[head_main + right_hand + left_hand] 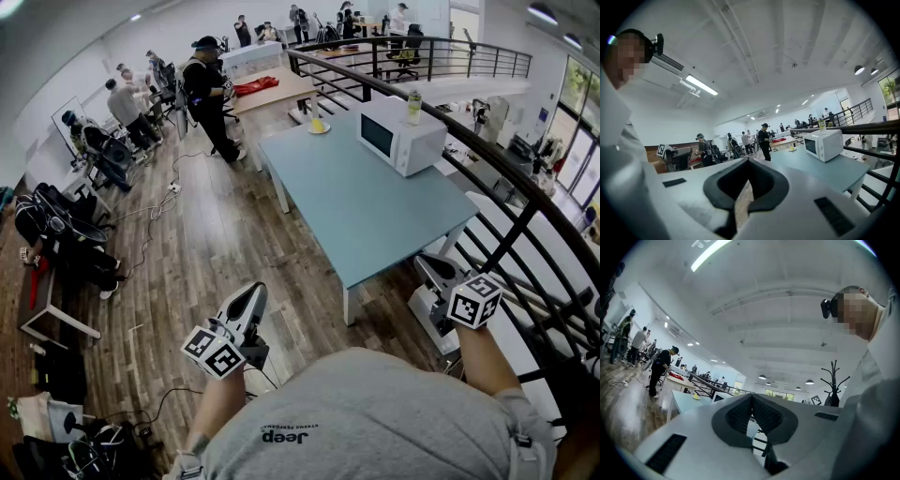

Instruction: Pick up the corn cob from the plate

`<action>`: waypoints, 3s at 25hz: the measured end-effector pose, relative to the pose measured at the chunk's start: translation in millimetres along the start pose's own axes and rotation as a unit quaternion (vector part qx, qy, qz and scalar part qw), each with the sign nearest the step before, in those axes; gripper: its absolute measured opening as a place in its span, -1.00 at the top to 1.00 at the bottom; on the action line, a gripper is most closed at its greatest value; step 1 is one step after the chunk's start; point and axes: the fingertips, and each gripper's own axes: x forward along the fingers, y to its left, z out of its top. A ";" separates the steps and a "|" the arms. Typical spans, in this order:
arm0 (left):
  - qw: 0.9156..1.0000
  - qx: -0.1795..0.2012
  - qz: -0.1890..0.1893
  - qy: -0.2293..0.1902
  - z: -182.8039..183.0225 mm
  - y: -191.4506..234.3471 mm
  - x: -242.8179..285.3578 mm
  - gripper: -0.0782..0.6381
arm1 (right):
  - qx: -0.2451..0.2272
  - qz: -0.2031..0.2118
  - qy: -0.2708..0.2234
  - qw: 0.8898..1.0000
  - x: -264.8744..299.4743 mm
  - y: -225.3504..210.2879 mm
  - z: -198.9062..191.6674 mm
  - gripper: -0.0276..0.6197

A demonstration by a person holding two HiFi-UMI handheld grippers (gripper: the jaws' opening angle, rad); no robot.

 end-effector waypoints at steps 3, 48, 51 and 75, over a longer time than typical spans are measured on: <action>1.000 0.003 -0.002 0.003 3.7 1.8 -2.9 0.73 | 0.000 0.000 -0.004 1.000 2.5 5.3 -0.8 0.89; 0.999 -0.012 -0.013 0.047 -51.3 -30.8 123.2 0.73 | -0.005 0.045 0.021 0.999 6.0 -84.9 -17.2 0.89; 0.999 -0.022 -0.026 0.043 -48.8 12.1 137.7 0.73 | -0.018 0.036 0.027 0.999 44.7 -89.0 -12.2 0.89; 0.991 -0.046 -0.104 0.075 -6.6 325.0 364.7 0.73 | -0.009 -0.089 0.052 0.995 320.4 -213.5 50.7 0.89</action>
